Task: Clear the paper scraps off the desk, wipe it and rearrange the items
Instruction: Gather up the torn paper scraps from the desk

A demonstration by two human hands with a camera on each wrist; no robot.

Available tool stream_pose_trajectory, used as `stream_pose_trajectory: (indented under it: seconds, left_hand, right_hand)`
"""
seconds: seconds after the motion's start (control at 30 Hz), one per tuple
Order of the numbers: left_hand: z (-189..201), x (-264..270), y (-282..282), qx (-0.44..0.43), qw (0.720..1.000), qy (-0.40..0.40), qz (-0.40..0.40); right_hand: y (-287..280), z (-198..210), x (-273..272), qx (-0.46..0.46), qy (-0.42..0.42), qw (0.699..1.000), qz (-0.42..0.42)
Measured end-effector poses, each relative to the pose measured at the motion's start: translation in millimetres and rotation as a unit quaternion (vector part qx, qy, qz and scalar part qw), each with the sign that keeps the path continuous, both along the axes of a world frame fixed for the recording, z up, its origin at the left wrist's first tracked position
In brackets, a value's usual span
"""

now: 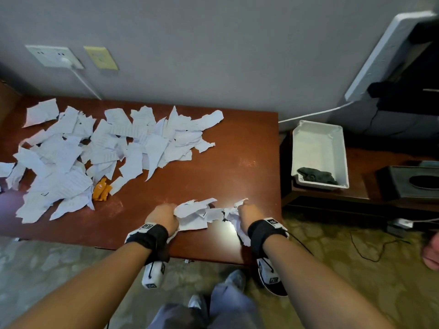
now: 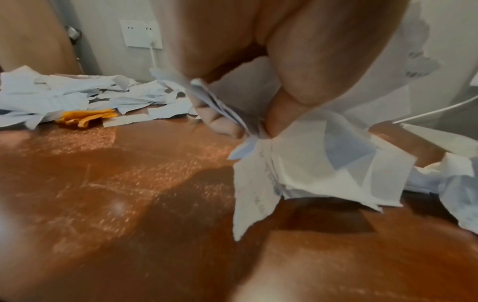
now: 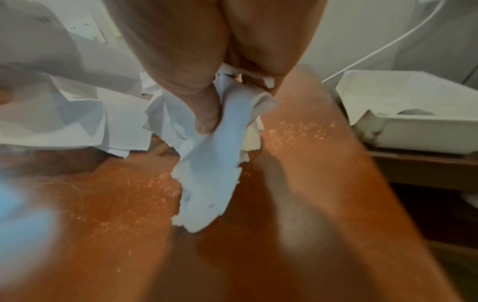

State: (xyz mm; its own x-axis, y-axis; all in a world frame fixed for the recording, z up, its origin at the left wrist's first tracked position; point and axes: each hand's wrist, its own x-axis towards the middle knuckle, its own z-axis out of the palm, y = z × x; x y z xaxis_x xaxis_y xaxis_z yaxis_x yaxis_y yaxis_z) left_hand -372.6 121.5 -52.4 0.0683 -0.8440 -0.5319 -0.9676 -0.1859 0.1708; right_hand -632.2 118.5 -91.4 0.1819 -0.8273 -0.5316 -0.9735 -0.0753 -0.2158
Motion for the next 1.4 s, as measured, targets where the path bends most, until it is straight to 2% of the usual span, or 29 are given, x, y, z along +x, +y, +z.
stream_pose_trajectory:
  seconds: [0.2,0.37,0.47,0.6,0.67,0.9,1.13,1.27,1.4]
  left_hand:
    - [26,-12,7,-0.042,0.998,0.033,-0.041]
    - [42,-31,28,-0.055,0.992,0.079,-0.078]
    - [49,-55,40,-0.063,0.989,0.101,-0.088]
    - [50,-98,58,-0.068,0.984,0.106,-0.126]
    - [46,-120,68,-0.064,0.982,0.101,-0.146]
    - [25,-212,112,-0.029,0.977,0.07,-0.199]
    - [-7,-322,163,-0.024,0.973,0.098,-0.206]
    - [-49,-354,184,0.035,0.977,0.102,-0.184]
    - [-122,-358,193,0.088,0.98,0.08,-0.16]
  right_hand:
    - [16,46,-24,-0.064,0.013,0.994,-0.084]
    - [59,76,-45,-0.11,-0.013,0.983,-0.144]
    - [92,84,-60,-0.144,-0.048,0.972,-0.179]
    - [119,83,-95,-0.144,-0.091,0.962,-0.212]
    - [127,80,-115,-0.14,-0.082,0.961,-0.225]
    - [151,46,-197,-0.097,-0.061,0.969,-0.218]
    - [185,1,-295,-0.041,-0.05,0.965,-0.254]
    - [210,-55,-325,0.034,-0.041,0.96,-0.275]
    - [226,-131,-328,0.073,-0.047,0.948,-0.305]
